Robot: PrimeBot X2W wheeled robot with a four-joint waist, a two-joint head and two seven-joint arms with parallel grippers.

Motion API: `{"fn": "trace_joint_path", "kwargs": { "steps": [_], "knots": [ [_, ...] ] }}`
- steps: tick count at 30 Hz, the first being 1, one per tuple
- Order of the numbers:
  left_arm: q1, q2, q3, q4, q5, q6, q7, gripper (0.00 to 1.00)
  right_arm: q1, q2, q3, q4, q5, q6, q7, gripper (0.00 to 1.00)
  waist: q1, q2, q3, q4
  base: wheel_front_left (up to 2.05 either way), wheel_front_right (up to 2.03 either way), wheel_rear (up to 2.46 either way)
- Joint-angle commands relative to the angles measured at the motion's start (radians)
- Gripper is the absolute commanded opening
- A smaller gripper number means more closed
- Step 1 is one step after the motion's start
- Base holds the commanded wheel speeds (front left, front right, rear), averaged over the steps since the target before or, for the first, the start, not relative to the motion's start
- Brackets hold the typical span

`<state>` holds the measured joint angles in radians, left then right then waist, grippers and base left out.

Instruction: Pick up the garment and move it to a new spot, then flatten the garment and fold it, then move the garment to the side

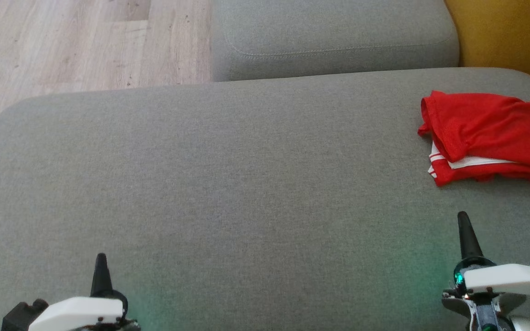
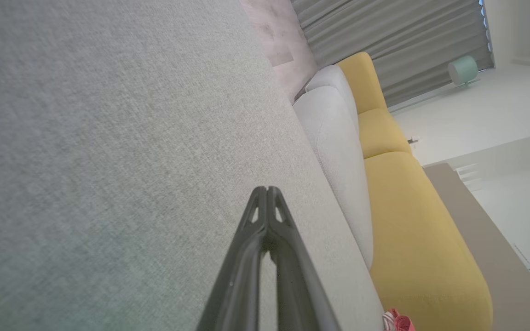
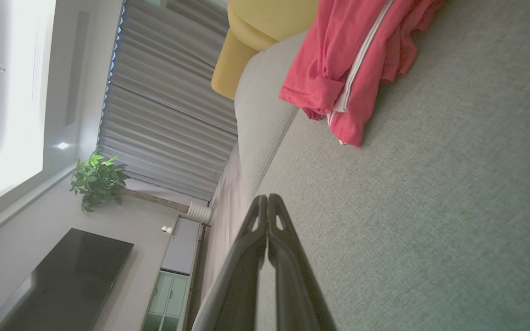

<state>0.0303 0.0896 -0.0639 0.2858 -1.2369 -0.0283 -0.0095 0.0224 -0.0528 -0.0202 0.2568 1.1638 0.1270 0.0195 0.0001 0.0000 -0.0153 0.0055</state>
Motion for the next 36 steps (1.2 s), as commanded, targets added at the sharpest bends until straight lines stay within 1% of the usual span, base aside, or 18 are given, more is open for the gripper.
{"fn": "trace_joint_path", "kwargs": {
  "steps": [1, 36],
  "knots": [
    [-0.06, 0.003, 0.036, -0.034, -0.023, -0.014, 0.009, 0.0, -0.061, -0.022, 0.005, -0.031, 0.031, 0.003, 0.008, 0.0, 0.0, 0.0, 0.001, 0.0, 0.0, 0.0, 0.0],
    [-0.128, -0.031, 0.156, -0.04, -0.33, -0.091, 0.105, 0.0, -0.119, -0.021, -0.052, -0.016, 0.415, 0.004, 0.06, 0.0, -0.0001, 0.0, 0.016, -0.005, 0.0, 0.0, 0.0]
  ]
}}
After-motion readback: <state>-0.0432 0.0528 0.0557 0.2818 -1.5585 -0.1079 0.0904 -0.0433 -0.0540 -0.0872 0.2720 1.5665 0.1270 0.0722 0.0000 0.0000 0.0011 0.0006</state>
